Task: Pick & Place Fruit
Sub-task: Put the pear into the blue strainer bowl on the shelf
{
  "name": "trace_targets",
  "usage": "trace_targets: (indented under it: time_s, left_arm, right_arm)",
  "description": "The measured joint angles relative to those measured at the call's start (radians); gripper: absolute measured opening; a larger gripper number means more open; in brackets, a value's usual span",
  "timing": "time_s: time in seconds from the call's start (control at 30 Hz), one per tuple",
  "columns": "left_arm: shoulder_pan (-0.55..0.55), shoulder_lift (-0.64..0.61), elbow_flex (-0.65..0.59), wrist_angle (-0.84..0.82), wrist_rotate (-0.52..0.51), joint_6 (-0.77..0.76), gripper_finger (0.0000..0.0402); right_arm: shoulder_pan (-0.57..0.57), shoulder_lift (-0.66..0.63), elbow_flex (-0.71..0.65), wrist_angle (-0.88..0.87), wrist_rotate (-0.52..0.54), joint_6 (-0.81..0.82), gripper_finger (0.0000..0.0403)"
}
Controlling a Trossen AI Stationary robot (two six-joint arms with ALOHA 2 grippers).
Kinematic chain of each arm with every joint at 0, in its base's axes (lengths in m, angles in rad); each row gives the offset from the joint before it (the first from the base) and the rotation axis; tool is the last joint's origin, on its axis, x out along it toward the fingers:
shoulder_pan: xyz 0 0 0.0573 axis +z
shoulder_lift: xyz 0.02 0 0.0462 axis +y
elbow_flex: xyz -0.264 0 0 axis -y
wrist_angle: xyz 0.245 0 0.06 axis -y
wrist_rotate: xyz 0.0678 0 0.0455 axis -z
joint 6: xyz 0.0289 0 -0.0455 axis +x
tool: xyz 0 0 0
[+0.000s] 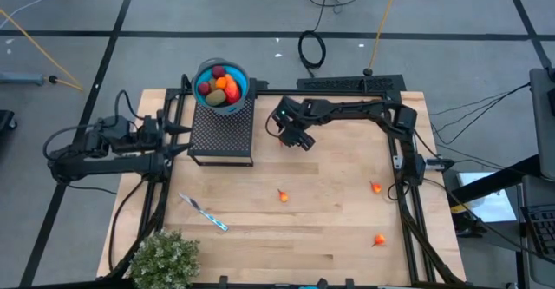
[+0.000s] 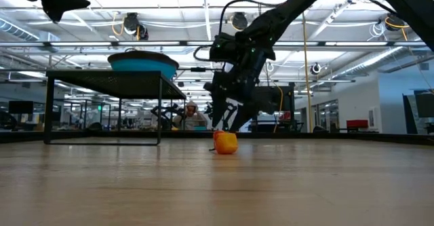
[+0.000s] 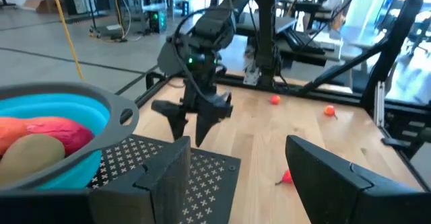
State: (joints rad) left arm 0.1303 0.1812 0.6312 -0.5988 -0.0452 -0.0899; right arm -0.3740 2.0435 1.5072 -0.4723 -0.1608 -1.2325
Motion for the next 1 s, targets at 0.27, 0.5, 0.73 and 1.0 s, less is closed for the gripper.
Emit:
trace_targets:
  time_s: [0.27, 0.5, 0.73, 1.0]
  left_arm:
    - [0.0, -0.086, -0.043, 0.017, 0.002, -0.034, 0.0243]
    - [0.0, -0.104, -0.044, 0.008, 0.003, -0.035, 0.0243]
    - [0.0, -0.104, -0.044, 0.006, 0.001, -0.02, 0.0243]
    - [0.0, -0.104, -0.044, 0.022, -0.001, -0.02, 0.0243]
  right_arm:
    - [0.002, 0.072, 0.063, -0.026, 0.015, 0.037, 0.0247]
    - [0.004, 0.087, 0.107, -0.039, 0.0, 0.097, 0.0247]
    - [0.01, 0.088, 0.107, -0.085, 0.006, 0.099, 0.0247]
    - [0.016, 0.088, 0.156, -0.076, 0.001, 0.159, 0.0247]
